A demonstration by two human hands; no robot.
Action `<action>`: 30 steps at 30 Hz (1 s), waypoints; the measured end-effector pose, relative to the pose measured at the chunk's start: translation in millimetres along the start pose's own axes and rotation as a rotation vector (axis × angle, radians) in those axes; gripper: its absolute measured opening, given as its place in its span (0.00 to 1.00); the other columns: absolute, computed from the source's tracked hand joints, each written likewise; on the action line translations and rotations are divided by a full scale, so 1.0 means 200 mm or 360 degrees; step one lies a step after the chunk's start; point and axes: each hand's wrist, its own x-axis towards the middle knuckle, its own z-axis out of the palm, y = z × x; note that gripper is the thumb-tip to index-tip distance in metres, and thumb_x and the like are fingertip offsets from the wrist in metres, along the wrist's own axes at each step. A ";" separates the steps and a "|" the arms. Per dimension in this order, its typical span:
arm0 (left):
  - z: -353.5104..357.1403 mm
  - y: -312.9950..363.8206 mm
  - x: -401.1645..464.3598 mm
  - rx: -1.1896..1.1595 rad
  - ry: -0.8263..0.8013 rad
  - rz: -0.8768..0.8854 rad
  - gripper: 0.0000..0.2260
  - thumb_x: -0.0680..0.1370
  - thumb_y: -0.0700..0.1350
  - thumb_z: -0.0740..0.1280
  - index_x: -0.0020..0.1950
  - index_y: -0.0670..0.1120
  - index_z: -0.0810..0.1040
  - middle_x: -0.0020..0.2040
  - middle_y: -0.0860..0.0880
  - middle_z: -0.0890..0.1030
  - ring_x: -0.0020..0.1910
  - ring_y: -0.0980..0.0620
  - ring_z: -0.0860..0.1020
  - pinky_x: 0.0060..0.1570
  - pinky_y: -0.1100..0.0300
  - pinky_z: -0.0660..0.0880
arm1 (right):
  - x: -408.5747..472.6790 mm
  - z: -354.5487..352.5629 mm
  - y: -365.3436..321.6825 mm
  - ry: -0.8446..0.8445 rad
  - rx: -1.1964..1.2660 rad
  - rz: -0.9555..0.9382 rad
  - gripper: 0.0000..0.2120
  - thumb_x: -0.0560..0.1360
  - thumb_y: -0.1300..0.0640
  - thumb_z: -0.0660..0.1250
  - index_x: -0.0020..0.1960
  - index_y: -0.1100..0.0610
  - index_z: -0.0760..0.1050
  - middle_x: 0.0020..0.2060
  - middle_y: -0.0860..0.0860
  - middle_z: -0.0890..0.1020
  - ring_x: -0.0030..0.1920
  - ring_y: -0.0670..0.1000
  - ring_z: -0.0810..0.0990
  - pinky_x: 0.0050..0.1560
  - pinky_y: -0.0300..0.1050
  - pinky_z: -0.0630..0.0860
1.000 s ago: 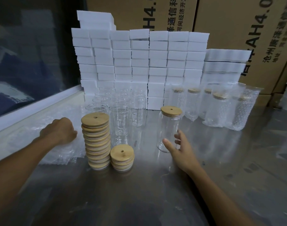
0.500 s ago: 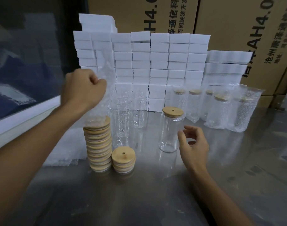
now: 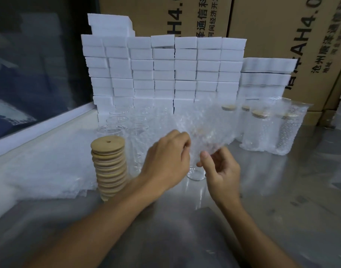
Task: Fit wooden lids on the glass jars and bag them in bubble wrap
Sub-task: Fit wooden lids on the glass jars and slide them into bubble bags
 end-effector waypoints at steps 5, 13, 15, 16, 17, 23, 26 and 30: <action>0.15 -0.04 -0.09 -0.0005 -0.0239 -0.0216 0.04 0.76 0.41 0.65 0.46 0.50 0.74 0.45 0.55 0.76 0.41 0.52 0.76 0.44 0.52 0.76 | 0.00 0.00 0.05 0.0040 -0.0380 0.0039 0.11 0.79 0.54 0.68 0.41 0.58 0.79 0.31 0.50 0.82 0.33 0.52 0.83 0.38 0.56 0.78; 0.15 0.06 0.02 -0.1120 -0.0023 -0.1038 0.21 0.66 0.68 0.69 0.49 0.54 0.76 0.45 0.55 0.80 0.43 0.55 0.81 0.43 0.58 0.78 | -0.01 0.00 0.05 0.0031 -0.0733 -0.0293 0.07 0.75 0.65 0.71 0.39 0.60 0.76 0.32 0.46 0.75 0.31 0.50 0.72 0.31 0.45 0.70; 0.15 0.09 0.05 -0.1093 -0.0033 -0.1075 0.23 0.63 0.67 0.70 0.47 0.52 0.76 0.43 0.53 0.80 0.42 0.53 0.82 0.44 0.52 0.80 | -0.01 0.00 0.04 0.0001 -0.0791 -0.0411 0.05 0.71 0.65 0.72 0.39 0.59 0.77 0.34 0.45 0.74 0.33 0.47 0.70 0.32 0.37 0.63; 0.15 0.10 0.06 -0.1084 -0.0039 -0.1081 0.20 0.64 0.64 0.71 0.45 0.51 0.76 0.41 0.53 0.81 0.42 0.52 0.82 0.45 0.49 0.81 | 0.00 0.00 0.04 -0.0007 -0.0777 -0.0452 0.02 0.71 0.62 0.70 0.40 0.60 0.78 0.35 0.46 0.75 0.33 0.46 0.70 0.32 0.35 0.62; 0.15 0.11 0.06 -0.1105 -0.0042 -0.1069 0.15 0.66 0.59 0.72 0.42 0.50 0.76 0.38 0.53 0.80 0.41 0.51 0.82 0.46 0.47 0.82 | 0.00 0.00 0.03 0.0023 -0.0743 -0.0479 0.05 0.70 0.58 0.67 0.41 0.60 0.79 0.36 0.47 0.76 0.34 0.46 0.70 0.32 0.34 0.62; 0.19 0.10 0.03 -0.1396 -0.0275 -0.0870 0.09 0.81 0.44 0.65 0.47 0.42 0.81 0.43 0.42 0.85 0.44 0.45 0.85 0.43 0.48 0.83 | 0.01 -0.02 0.05 0.0194 -0.0515 -0.0466 0.09 0.67 0.57 0.63 0.43 0.60 0.78 0.37 0.50 0.78 0.36 0.45 0.74 0.37 0.33 0.69; 0.18 0.09 0.02 -0.1703 -0.0343 -0.0900 0.09 0.82 0.45 0.64 0.49 0.45 0.83 0.42 0.47 0.85 0.41 0.51 0.84 0.35 0.58 0.80 | 0.00 -0.02 0.06 0.0178 -0.0434 -0.0309 0.12 0.67 0.54 0.60 0.45 0.59 0.77 0.39 0.49 0.79 0.38 0.46 0.75 0.39 0.34 0.70; 0.17 0.04 0.02 -0.1744 -0.0233 -0.1008 0.12 0.82 0.47 0.62 0.47 0.44 0.83 0.40 0.46 0.85 0.41 0.51 0.84 0.34 0.53 0.81 | -0.01 0.00 0.07 -0.0002 -0.0271 -0.0081 0.08 0.69 0.59 0.63 0.46 0.53 0.78 0.38 0.45 0.81 0.39 0.45 0.78 0.38 0.31 0.70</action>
